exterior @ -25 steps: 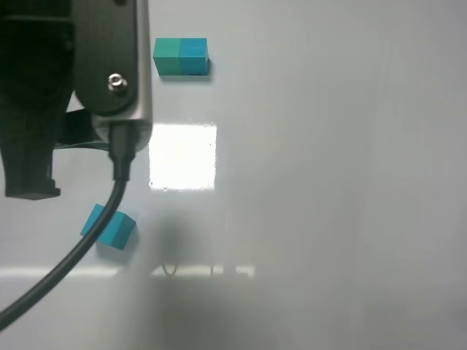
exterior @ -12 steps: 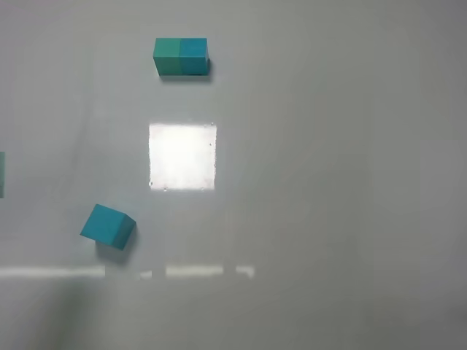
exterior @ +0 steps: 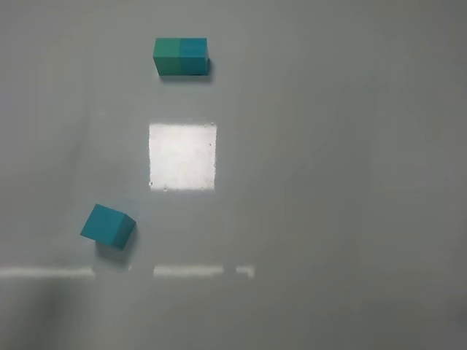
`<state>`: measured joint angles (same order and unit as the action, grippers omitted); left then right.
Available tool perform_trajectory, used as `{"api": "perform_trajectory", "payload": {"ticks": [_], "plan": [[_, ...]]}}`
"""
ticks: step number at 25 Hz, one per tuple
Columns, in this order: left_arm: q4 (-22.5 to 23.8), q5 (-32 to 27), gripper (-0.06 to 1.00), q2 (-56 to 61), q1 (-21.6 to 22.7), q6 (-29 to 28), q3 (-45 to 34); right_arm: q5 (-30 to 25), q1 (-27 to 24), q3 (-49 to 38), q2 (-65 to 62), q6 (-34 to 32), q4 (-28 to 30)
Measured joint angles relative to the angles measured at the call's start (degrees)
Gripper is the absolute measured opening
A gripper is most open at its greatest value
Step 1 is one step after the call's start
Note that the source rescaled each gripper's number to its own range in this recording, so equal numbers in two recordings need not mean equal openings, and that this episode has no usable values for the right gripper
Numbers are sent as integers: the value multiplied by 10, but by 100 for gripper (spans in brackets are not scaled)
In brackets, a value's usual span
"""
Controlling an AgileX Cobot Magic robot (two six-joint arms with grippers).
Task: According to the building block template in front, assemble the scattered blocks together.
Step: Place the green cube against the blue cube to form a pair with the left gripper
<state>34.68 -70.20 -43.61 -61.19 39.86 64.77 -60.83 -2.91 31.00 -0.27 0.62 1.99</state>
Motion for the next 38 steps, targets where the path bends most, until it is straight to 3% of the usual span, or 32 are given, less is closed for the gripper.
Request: {"api": "perform_trajectory", "payload": {"ticks": [4, 7, 11, 15, 18, 22, 28, 38], "plan": [[-4, 0, 1, -8, 2, 7, -6, 0, 0, 0, 0, 0, 0], [-32, 1, 1, -14, 28, 31, -23, 0, 0, 0, 0, 0, 0], [-59, 1, 1, -14, 113, 68, -40, 0, 0, 0, 0, 0, 0], [-130, 1, 1, -26, 195, 134, -40, 0, 0, 0, 0, 0, 0], [-155, 5, 1, -51, 243, 165, -40, 0, 0, 0, 0, 0, 0], [-191, 54, 1, -89, 291, 229, -40, 0, 0, 0, 0, 0, 0], [-205, 118, 1, -144, 299, 293, -40, 0, 0, 0, 0, 0, 0], [-246, 160, 1, -195, 302, 320, -41, 0, 0, 0, 0, 0, 0]]}}
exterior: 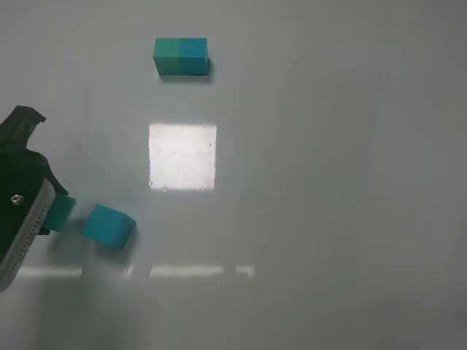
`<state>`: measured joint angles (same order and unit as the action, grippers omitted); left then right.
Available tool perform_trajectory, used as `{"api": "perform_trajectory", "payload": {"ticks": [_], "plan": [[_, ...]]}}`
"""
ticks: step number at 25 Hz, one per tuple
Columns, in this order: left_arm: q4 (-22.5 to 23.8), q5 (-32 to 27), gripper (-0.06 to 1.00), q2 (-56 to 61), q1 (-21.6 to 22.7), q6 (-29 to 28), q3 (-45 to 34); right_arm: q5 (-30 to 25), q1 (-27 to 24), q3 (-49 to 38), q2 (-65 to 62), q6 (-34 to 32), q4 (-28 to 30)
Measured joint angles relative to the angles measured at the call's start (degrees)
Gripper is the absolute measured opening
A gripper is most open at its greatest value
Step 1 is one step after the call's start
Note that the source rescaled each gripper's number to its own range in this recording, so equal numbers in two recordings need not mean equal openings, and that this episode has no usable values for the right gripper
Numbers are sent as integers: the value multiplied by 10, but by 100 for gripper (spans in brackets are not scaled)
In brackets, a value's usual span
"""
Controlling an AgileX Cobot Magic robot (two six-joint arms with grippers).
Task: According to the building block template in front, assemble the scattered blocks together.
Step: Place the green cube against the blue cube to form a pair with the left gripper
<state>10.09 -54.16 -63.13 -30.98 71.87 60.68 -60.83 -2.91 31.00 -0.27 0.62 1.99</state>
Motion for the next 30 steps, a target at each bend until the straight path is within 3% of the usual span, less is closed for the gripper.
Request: {"api": "perform_trajectory", "payload": {"ticks": [30], "plan": [[-64, 39, 1, -38, 0, 64, -4, 0, 0, 0, 0, 0, 0]]}}
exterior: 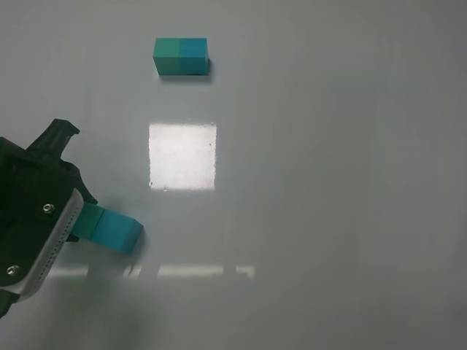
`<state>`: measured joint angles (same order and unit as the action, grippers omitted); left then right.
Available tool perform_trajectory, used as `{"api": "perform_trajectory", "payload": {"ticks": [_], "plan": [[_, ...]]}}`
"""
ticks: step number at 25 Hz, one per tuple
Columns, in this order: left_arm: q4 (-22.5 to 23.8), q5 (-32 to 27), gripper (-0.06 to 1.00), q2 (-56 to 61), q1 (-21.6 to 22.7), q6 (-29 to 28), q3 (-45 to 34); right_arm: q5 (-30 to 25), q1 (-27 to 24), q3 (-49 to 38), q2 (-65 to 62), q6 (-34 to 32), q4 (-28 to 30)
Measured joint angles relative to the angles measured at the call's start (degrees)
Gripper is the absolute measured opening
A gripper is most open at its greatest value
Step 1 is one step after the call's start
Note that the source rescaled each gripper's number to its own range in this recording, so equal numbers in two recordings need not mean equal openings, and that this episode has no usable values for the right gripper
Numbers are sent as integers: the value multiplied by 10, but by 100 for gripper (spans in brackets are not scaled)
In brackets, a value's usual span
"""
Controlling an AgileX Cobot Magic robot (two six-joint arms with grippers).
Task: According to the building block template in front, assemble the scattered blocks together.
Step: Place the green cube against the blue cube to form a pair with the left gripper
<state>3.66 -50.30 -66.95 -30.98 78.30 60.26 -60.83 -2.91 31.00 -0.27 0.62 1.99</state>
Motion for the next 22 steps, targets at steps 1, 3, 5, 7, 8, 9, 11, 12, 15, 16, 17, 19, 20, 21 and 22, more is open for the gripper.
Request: {"api": "perform_trajectory", "payload": {"ticks": [1, 3, 5, 7, 8, 9, 11, 12, 15, 16, 17, 19, 20, 21, 22], "plan": [[-2, 0, 1, 0, 0, 5, 0, 0, 0, 0, 0, 0, 0], [-11, 0, 1, 0, 0, 8, 0, 0, 0, 0, 0, 0, 0], [-26, 0, 1, -1, 0, 10, 0, 0, 0, 0, 0, 0, 0], [-37, 0, 1, -4, 0, 10, 0, 0, 0, 0, 0, 0, 0], [-37, 1, 1, -6, 0, 10, 0, 0, 0, 0, 0, 0, 0], [-42, 1, 1, -7, 0, 10, 0, 0, 0, 0, 0, 0, 0], [-51, 1, 1, -8, 0, 10, 0, 0, 0, 0, 0, 0, 0], [-57, 3, 1, -8, 0, 10, 0, 0, 0, 0, 0, 0, 0], [-67, 6, 1, -8, 0, 10, -1, 0, 0, 0, 0, 0, 0], [-68, 7, 1, -8, 0, 10, -1, 0, 0, 0, 0, 0, 0], [-69, 7, 1, -8, 0, 10, -1, 0, 0, 0, 0, 0, 0], [-71, 7, 1, -8, 0, 10, -1, 0, 0, 0, 0, 0, 0], [-73, 7, 1, -8, 0, 10, -1, 0, 0, 0, 0, 0, 0], [-76, 7, 1, -8, 0, 10, -1, 0, 0, 0, 0, 0, 0], [-77, 7, 1, -8, 0, 10, -1, 0, 0, 0, 0, 0, 0]]}}
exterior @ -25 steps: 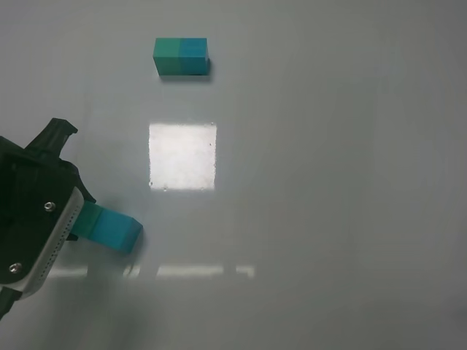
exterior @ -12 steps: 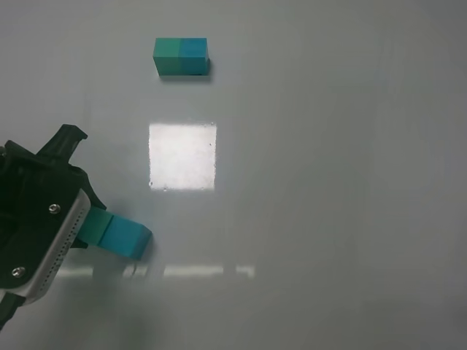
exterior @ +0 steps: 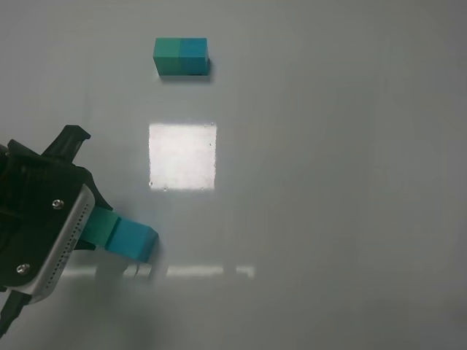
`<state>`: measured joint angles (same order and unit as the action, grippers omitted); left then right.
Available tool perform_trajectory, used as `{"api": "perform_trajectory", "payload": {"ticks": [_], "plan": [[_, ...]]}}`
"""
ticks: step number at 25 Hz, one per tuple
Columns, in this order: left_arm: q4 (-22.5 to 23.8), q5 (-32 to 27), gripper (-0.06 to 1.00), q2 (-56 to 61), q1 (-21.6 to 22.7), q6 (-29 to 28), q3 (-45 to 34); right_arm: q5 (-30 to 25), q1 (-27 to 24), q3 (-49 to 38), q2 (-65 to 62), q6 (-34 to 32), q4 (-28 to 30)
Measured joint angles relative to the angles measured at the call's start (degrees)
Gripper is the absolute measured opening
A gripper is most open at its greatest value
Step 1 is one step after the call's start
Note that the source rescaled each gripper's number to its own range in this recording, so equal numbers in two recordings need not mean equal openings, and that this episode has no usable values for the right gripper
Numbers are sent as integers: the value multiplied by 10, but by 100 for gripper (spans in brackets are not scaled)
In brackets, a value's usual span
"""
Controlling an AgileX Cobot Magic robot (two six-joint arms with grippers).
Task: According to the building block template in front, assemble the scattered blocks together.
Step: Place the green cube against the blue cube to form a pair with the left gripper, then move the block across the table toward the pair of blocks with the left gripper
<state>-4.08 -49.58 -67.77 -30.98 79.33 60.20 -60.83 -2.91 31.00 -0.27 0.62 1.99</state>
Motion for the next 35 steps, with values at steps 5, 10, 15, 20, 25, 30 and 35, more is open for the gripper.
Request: {"api": "perform_trajectory", "payload": {"ticks": [5, 10, 15, 20, 25, 30, 35], "plan": [[-7, -4, 1, 0, 0, 0, 0, 0, 0, 0, 0, 0, 0], [-15, -11, 1, 0, 0, -1, 0, 0, 0, 0, 0, 0, 0], [-22, -11, 3, 0, 0, -1, 0, 0, 0, 0, 0, 0, 0], [-26, -11, 25, 0, 0, -14, 0, 0, 0, 0, 0, 0, 0], [-27, -9, 46, 0, 0, -30, 0, 0, 0, 0, 0, 0, 0], [-30, -6, 49, 0, -10, -31, 0, 0, 0, 0, 0, 0, 0], [-33, 6, 49, -7, -16, -31, 0, 0, 0, 0, 0, 0, 0]]}}
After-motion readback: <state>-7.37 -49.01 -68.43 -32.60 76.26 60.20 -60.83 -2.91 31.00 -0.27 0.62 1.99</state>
